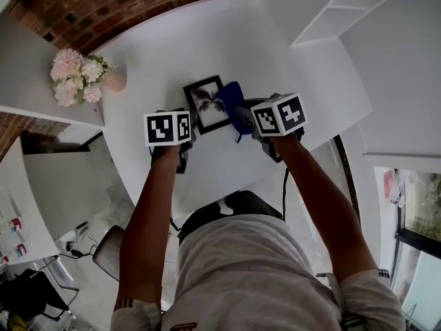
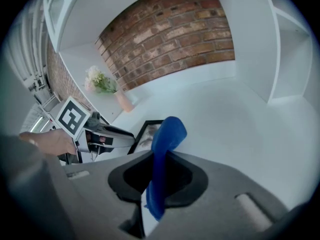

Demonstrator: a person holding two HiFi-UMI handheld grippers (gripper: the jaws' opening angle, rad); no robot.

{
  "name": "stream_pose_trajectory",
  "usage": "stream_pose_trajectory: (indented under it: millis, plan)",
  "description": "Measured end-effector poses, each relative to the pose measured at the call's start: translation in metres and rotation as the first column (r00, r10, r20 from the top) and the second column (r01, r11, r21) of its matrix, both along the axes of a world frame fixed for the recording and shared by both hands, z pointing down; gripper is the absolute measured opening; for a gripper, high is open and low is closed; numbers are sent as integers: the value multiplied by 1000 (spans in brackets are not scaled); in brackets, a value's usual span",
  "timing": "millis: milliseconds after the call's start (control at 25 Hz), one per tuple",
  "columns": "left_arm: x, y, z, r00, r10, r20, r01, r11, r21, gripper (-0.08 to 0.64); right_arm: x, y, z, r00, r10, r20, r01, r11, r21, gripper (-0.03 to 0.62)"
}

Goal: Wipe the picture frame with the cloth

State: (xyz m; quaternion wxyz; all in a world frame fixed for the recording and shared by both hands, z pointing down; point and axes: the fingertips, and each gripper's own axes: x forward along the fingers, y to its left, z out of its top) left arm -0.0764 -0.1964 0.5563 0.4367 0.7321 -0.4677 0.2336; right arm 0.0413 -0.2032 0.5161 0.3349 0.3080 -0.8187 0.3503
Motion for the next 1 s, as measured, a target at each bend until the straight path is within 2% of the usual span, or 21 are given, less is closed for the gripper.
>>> stream_pose_trajectory:
  millis: [120,280,400,480,600,760,1000]
  plan:
    - [7,2,-14,999,-6,-34,7,1000,23,143,-8,2,-26,998,-45,47,42,997,59,49]
    - [14,1,-53,993,-20,-115,33,993,113,143,-19,1,-74,989,-108,106,88,981,175,50]
    - [13,1,-95,983,-26,-183,64,976,207,139,-24,2,-112,978,-144,149,102,960,261,51]
    - [10,0,-127,976,-26,-215,89,954,288,129,-27,3,-138,970,-165,181,102,943,317,51]
    - [3,0,-180,967,-12,-256,125,894,430,90,-31,7,-176,953,-206,221,101,906,412,50]
    - [1,10,-245,954,37,-298,155,789,595,47,-38,16,-221,920,-261,290,73,845,530,51]
    - [4,37,-309,968,85,-237,129,641,756,0,-46,36,-270,858,-349,377,18,754,657,50]
